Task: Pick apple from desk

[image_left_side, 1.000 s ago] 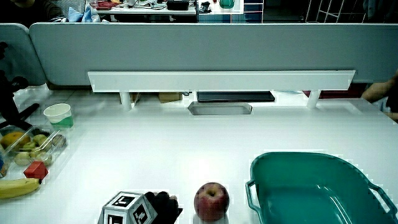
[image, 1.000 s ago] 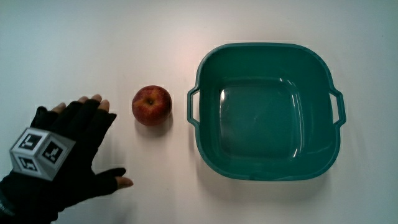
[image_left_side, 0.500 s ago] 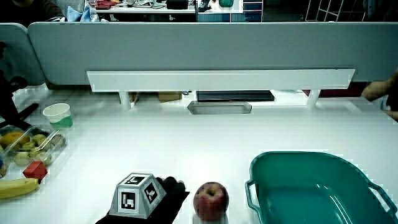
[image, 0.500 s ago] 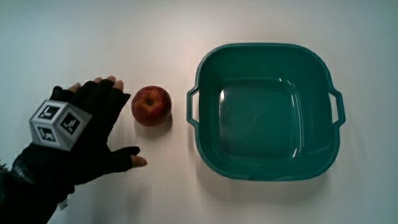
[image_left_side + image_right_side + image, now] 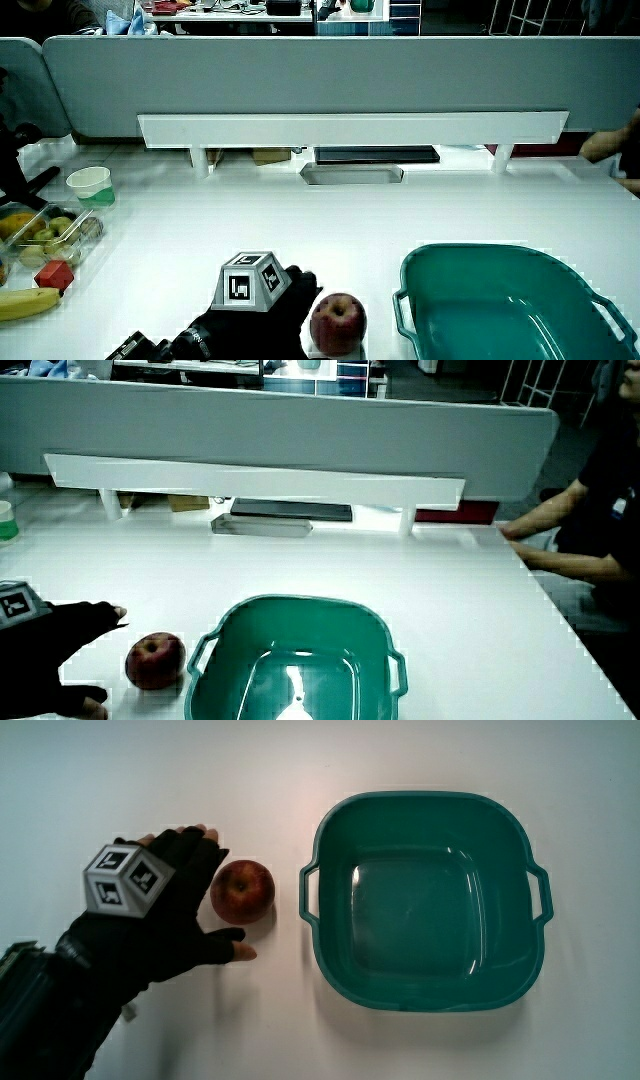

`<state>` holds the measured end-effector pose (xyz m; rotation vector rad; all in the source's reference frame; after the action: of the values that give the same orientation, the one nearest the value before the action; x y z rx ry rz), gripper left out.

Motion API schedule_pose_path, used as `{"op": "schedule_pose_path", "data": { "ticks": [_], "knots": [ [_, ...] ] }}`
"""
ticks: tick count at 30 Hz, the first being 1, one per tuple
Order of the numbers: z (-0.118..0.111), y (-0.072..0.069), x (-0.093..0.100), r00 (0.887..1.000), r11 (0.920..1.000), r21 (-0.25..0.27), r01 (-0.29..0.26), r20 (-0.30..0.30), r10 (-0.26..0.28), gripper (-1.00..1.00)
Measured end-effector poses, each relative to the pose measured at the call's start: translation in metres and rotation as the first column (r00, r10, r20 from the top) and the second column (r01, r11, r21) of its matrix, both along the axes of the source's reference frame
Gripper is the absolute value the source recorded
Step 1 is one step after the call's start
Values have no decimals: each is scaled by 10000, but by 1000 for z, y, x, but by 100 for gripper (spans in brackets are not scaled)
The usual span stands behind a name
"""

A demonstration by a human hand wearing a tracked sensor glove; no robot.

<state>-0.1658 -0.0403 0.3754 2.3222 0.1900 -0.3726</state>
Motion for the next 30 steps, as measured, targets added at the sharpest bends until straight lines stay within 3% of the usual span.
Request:
{"op": "schedule_pose_path", "data": {
  "ticks": [2, 3, 19, 25, 28, 30],
  "knots": [
    [3, -2, 2, 10000, 9997, -217, 74, 26, -73, 0],
    [4, -3, 3, 9998, 9999, -60, -152, 89, 152, 0],
    [16, -11, 13, 10000, 9990, -438, 97, -7, -97, 0],
    [20, -11, 14, 9999, 9993, -379, 73, -107, -77, 0],
    [18, -11, 15, 9999, 9999, -87, 65, -136, -66, 0],
    [19, -12, 15, 9999, 10000, -37, 34, -98, -35, 8]
  ]
}}
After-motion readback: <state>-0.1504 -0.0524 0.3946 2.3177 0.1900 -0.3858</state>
